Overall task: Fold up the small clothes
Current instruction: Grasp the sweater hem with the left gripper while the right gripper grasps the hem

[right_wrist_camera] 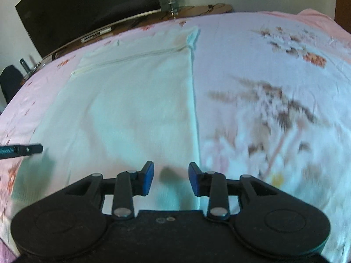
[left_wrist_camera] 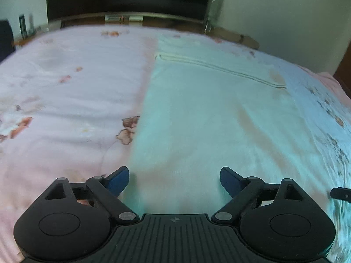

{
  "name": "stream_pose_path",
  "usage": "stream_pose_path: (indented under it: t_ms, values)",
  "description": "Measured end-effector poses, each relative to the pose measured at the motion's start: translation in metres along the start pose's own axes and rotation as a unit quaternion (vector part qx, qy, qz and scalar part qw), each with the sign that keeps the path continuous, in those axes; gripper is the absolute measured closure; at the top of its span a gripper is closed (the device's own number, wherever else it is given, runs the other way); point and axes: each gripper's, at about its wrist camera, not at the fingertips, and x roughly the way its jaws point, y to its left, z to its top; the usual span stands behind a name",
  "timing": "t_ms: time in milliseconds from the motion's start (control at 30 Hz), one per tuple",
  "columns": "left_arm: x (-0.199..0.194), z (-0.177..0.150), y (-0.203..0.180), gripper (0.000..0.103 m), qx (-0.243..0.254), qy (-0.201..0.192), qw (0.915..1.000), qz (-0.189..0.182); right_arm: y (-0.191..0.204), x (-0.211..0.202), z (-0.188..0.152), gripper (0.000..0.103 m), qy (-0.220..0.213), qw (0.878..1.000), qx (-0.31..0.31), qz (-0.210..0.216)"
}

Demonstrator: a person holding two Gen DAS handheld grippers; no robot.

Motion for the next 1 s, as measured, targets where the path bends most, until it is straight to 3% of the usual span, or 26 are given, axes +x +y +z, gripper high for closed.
stream_pose_path:
  t_ms: [100,367,400,500,567,667,800,867,900,1000]
  values:
    - [-0.014,-0.015,0.007,0.014,-0.001,-0.003,1.0,0.003,-0.003,-0.009,-0.011,0.067,0.004,1.0,0.0,-0.001]
    - [-0.023,-0.048,0.038,0.016,-0.078,0.009,0.9969,0.002,-0.012,-0.023,-0.032,0.065,0.014,1.0,0.012,-0.004]
    - [-0.022,-0.052,0.04,0.027,-0.088,0.009,0.9961,-0.005,-0.014,-0.022,-0.035,0.064,0.017,1.0,0.014,-0.002]
    - [-0.022,-0.06,0.041,0.045,-0.099,0.001,0.995,-0.001,-0.016,-0.021,-0.043,0.063,0.025,1.0,0.015,0.008]
    - [-0.021,-0.062,0.043,0.063,-0.114,0.002,0.9934,-0.005,-0.017,-0.021,-0.046,0.063,0.022,1.0,0.014,0.011]
    - [-0.022,-0.065,0.043,0.078,-0.135,0.011,0.9905,-0.022,-0.022,-0.022,-0.048,0.063,0.021,0.999,0.031,0.025]
    - [-0.024,-0.072,0.036,0.079,-0.145,0.009,0.9893,-0.018,-0.023,-0.022,-0.05,0.069,0.024,0.998,0.037,0.04]
    - [-0.023,-0.072,0.035,0.089,-0.154,0.016,0.9875,-0.028,-0.023,-0.022,-0.05,0.077,0.027,0.997,0.04,0.052]
    - [-0.023,-0.073,0.033,0.089,-0.154,0.019,0.9874,-0.03,-0.024,-0.021,-0.049,0.083,0.03,0.997,0.043,0.059]
    - [-0.022,-0.072,0.031,0.089,-0.138,0.02,0.9898,-0.026,-0.026,-0.016,-0.047,0.085,0.036,0.996,0.044,0.064]
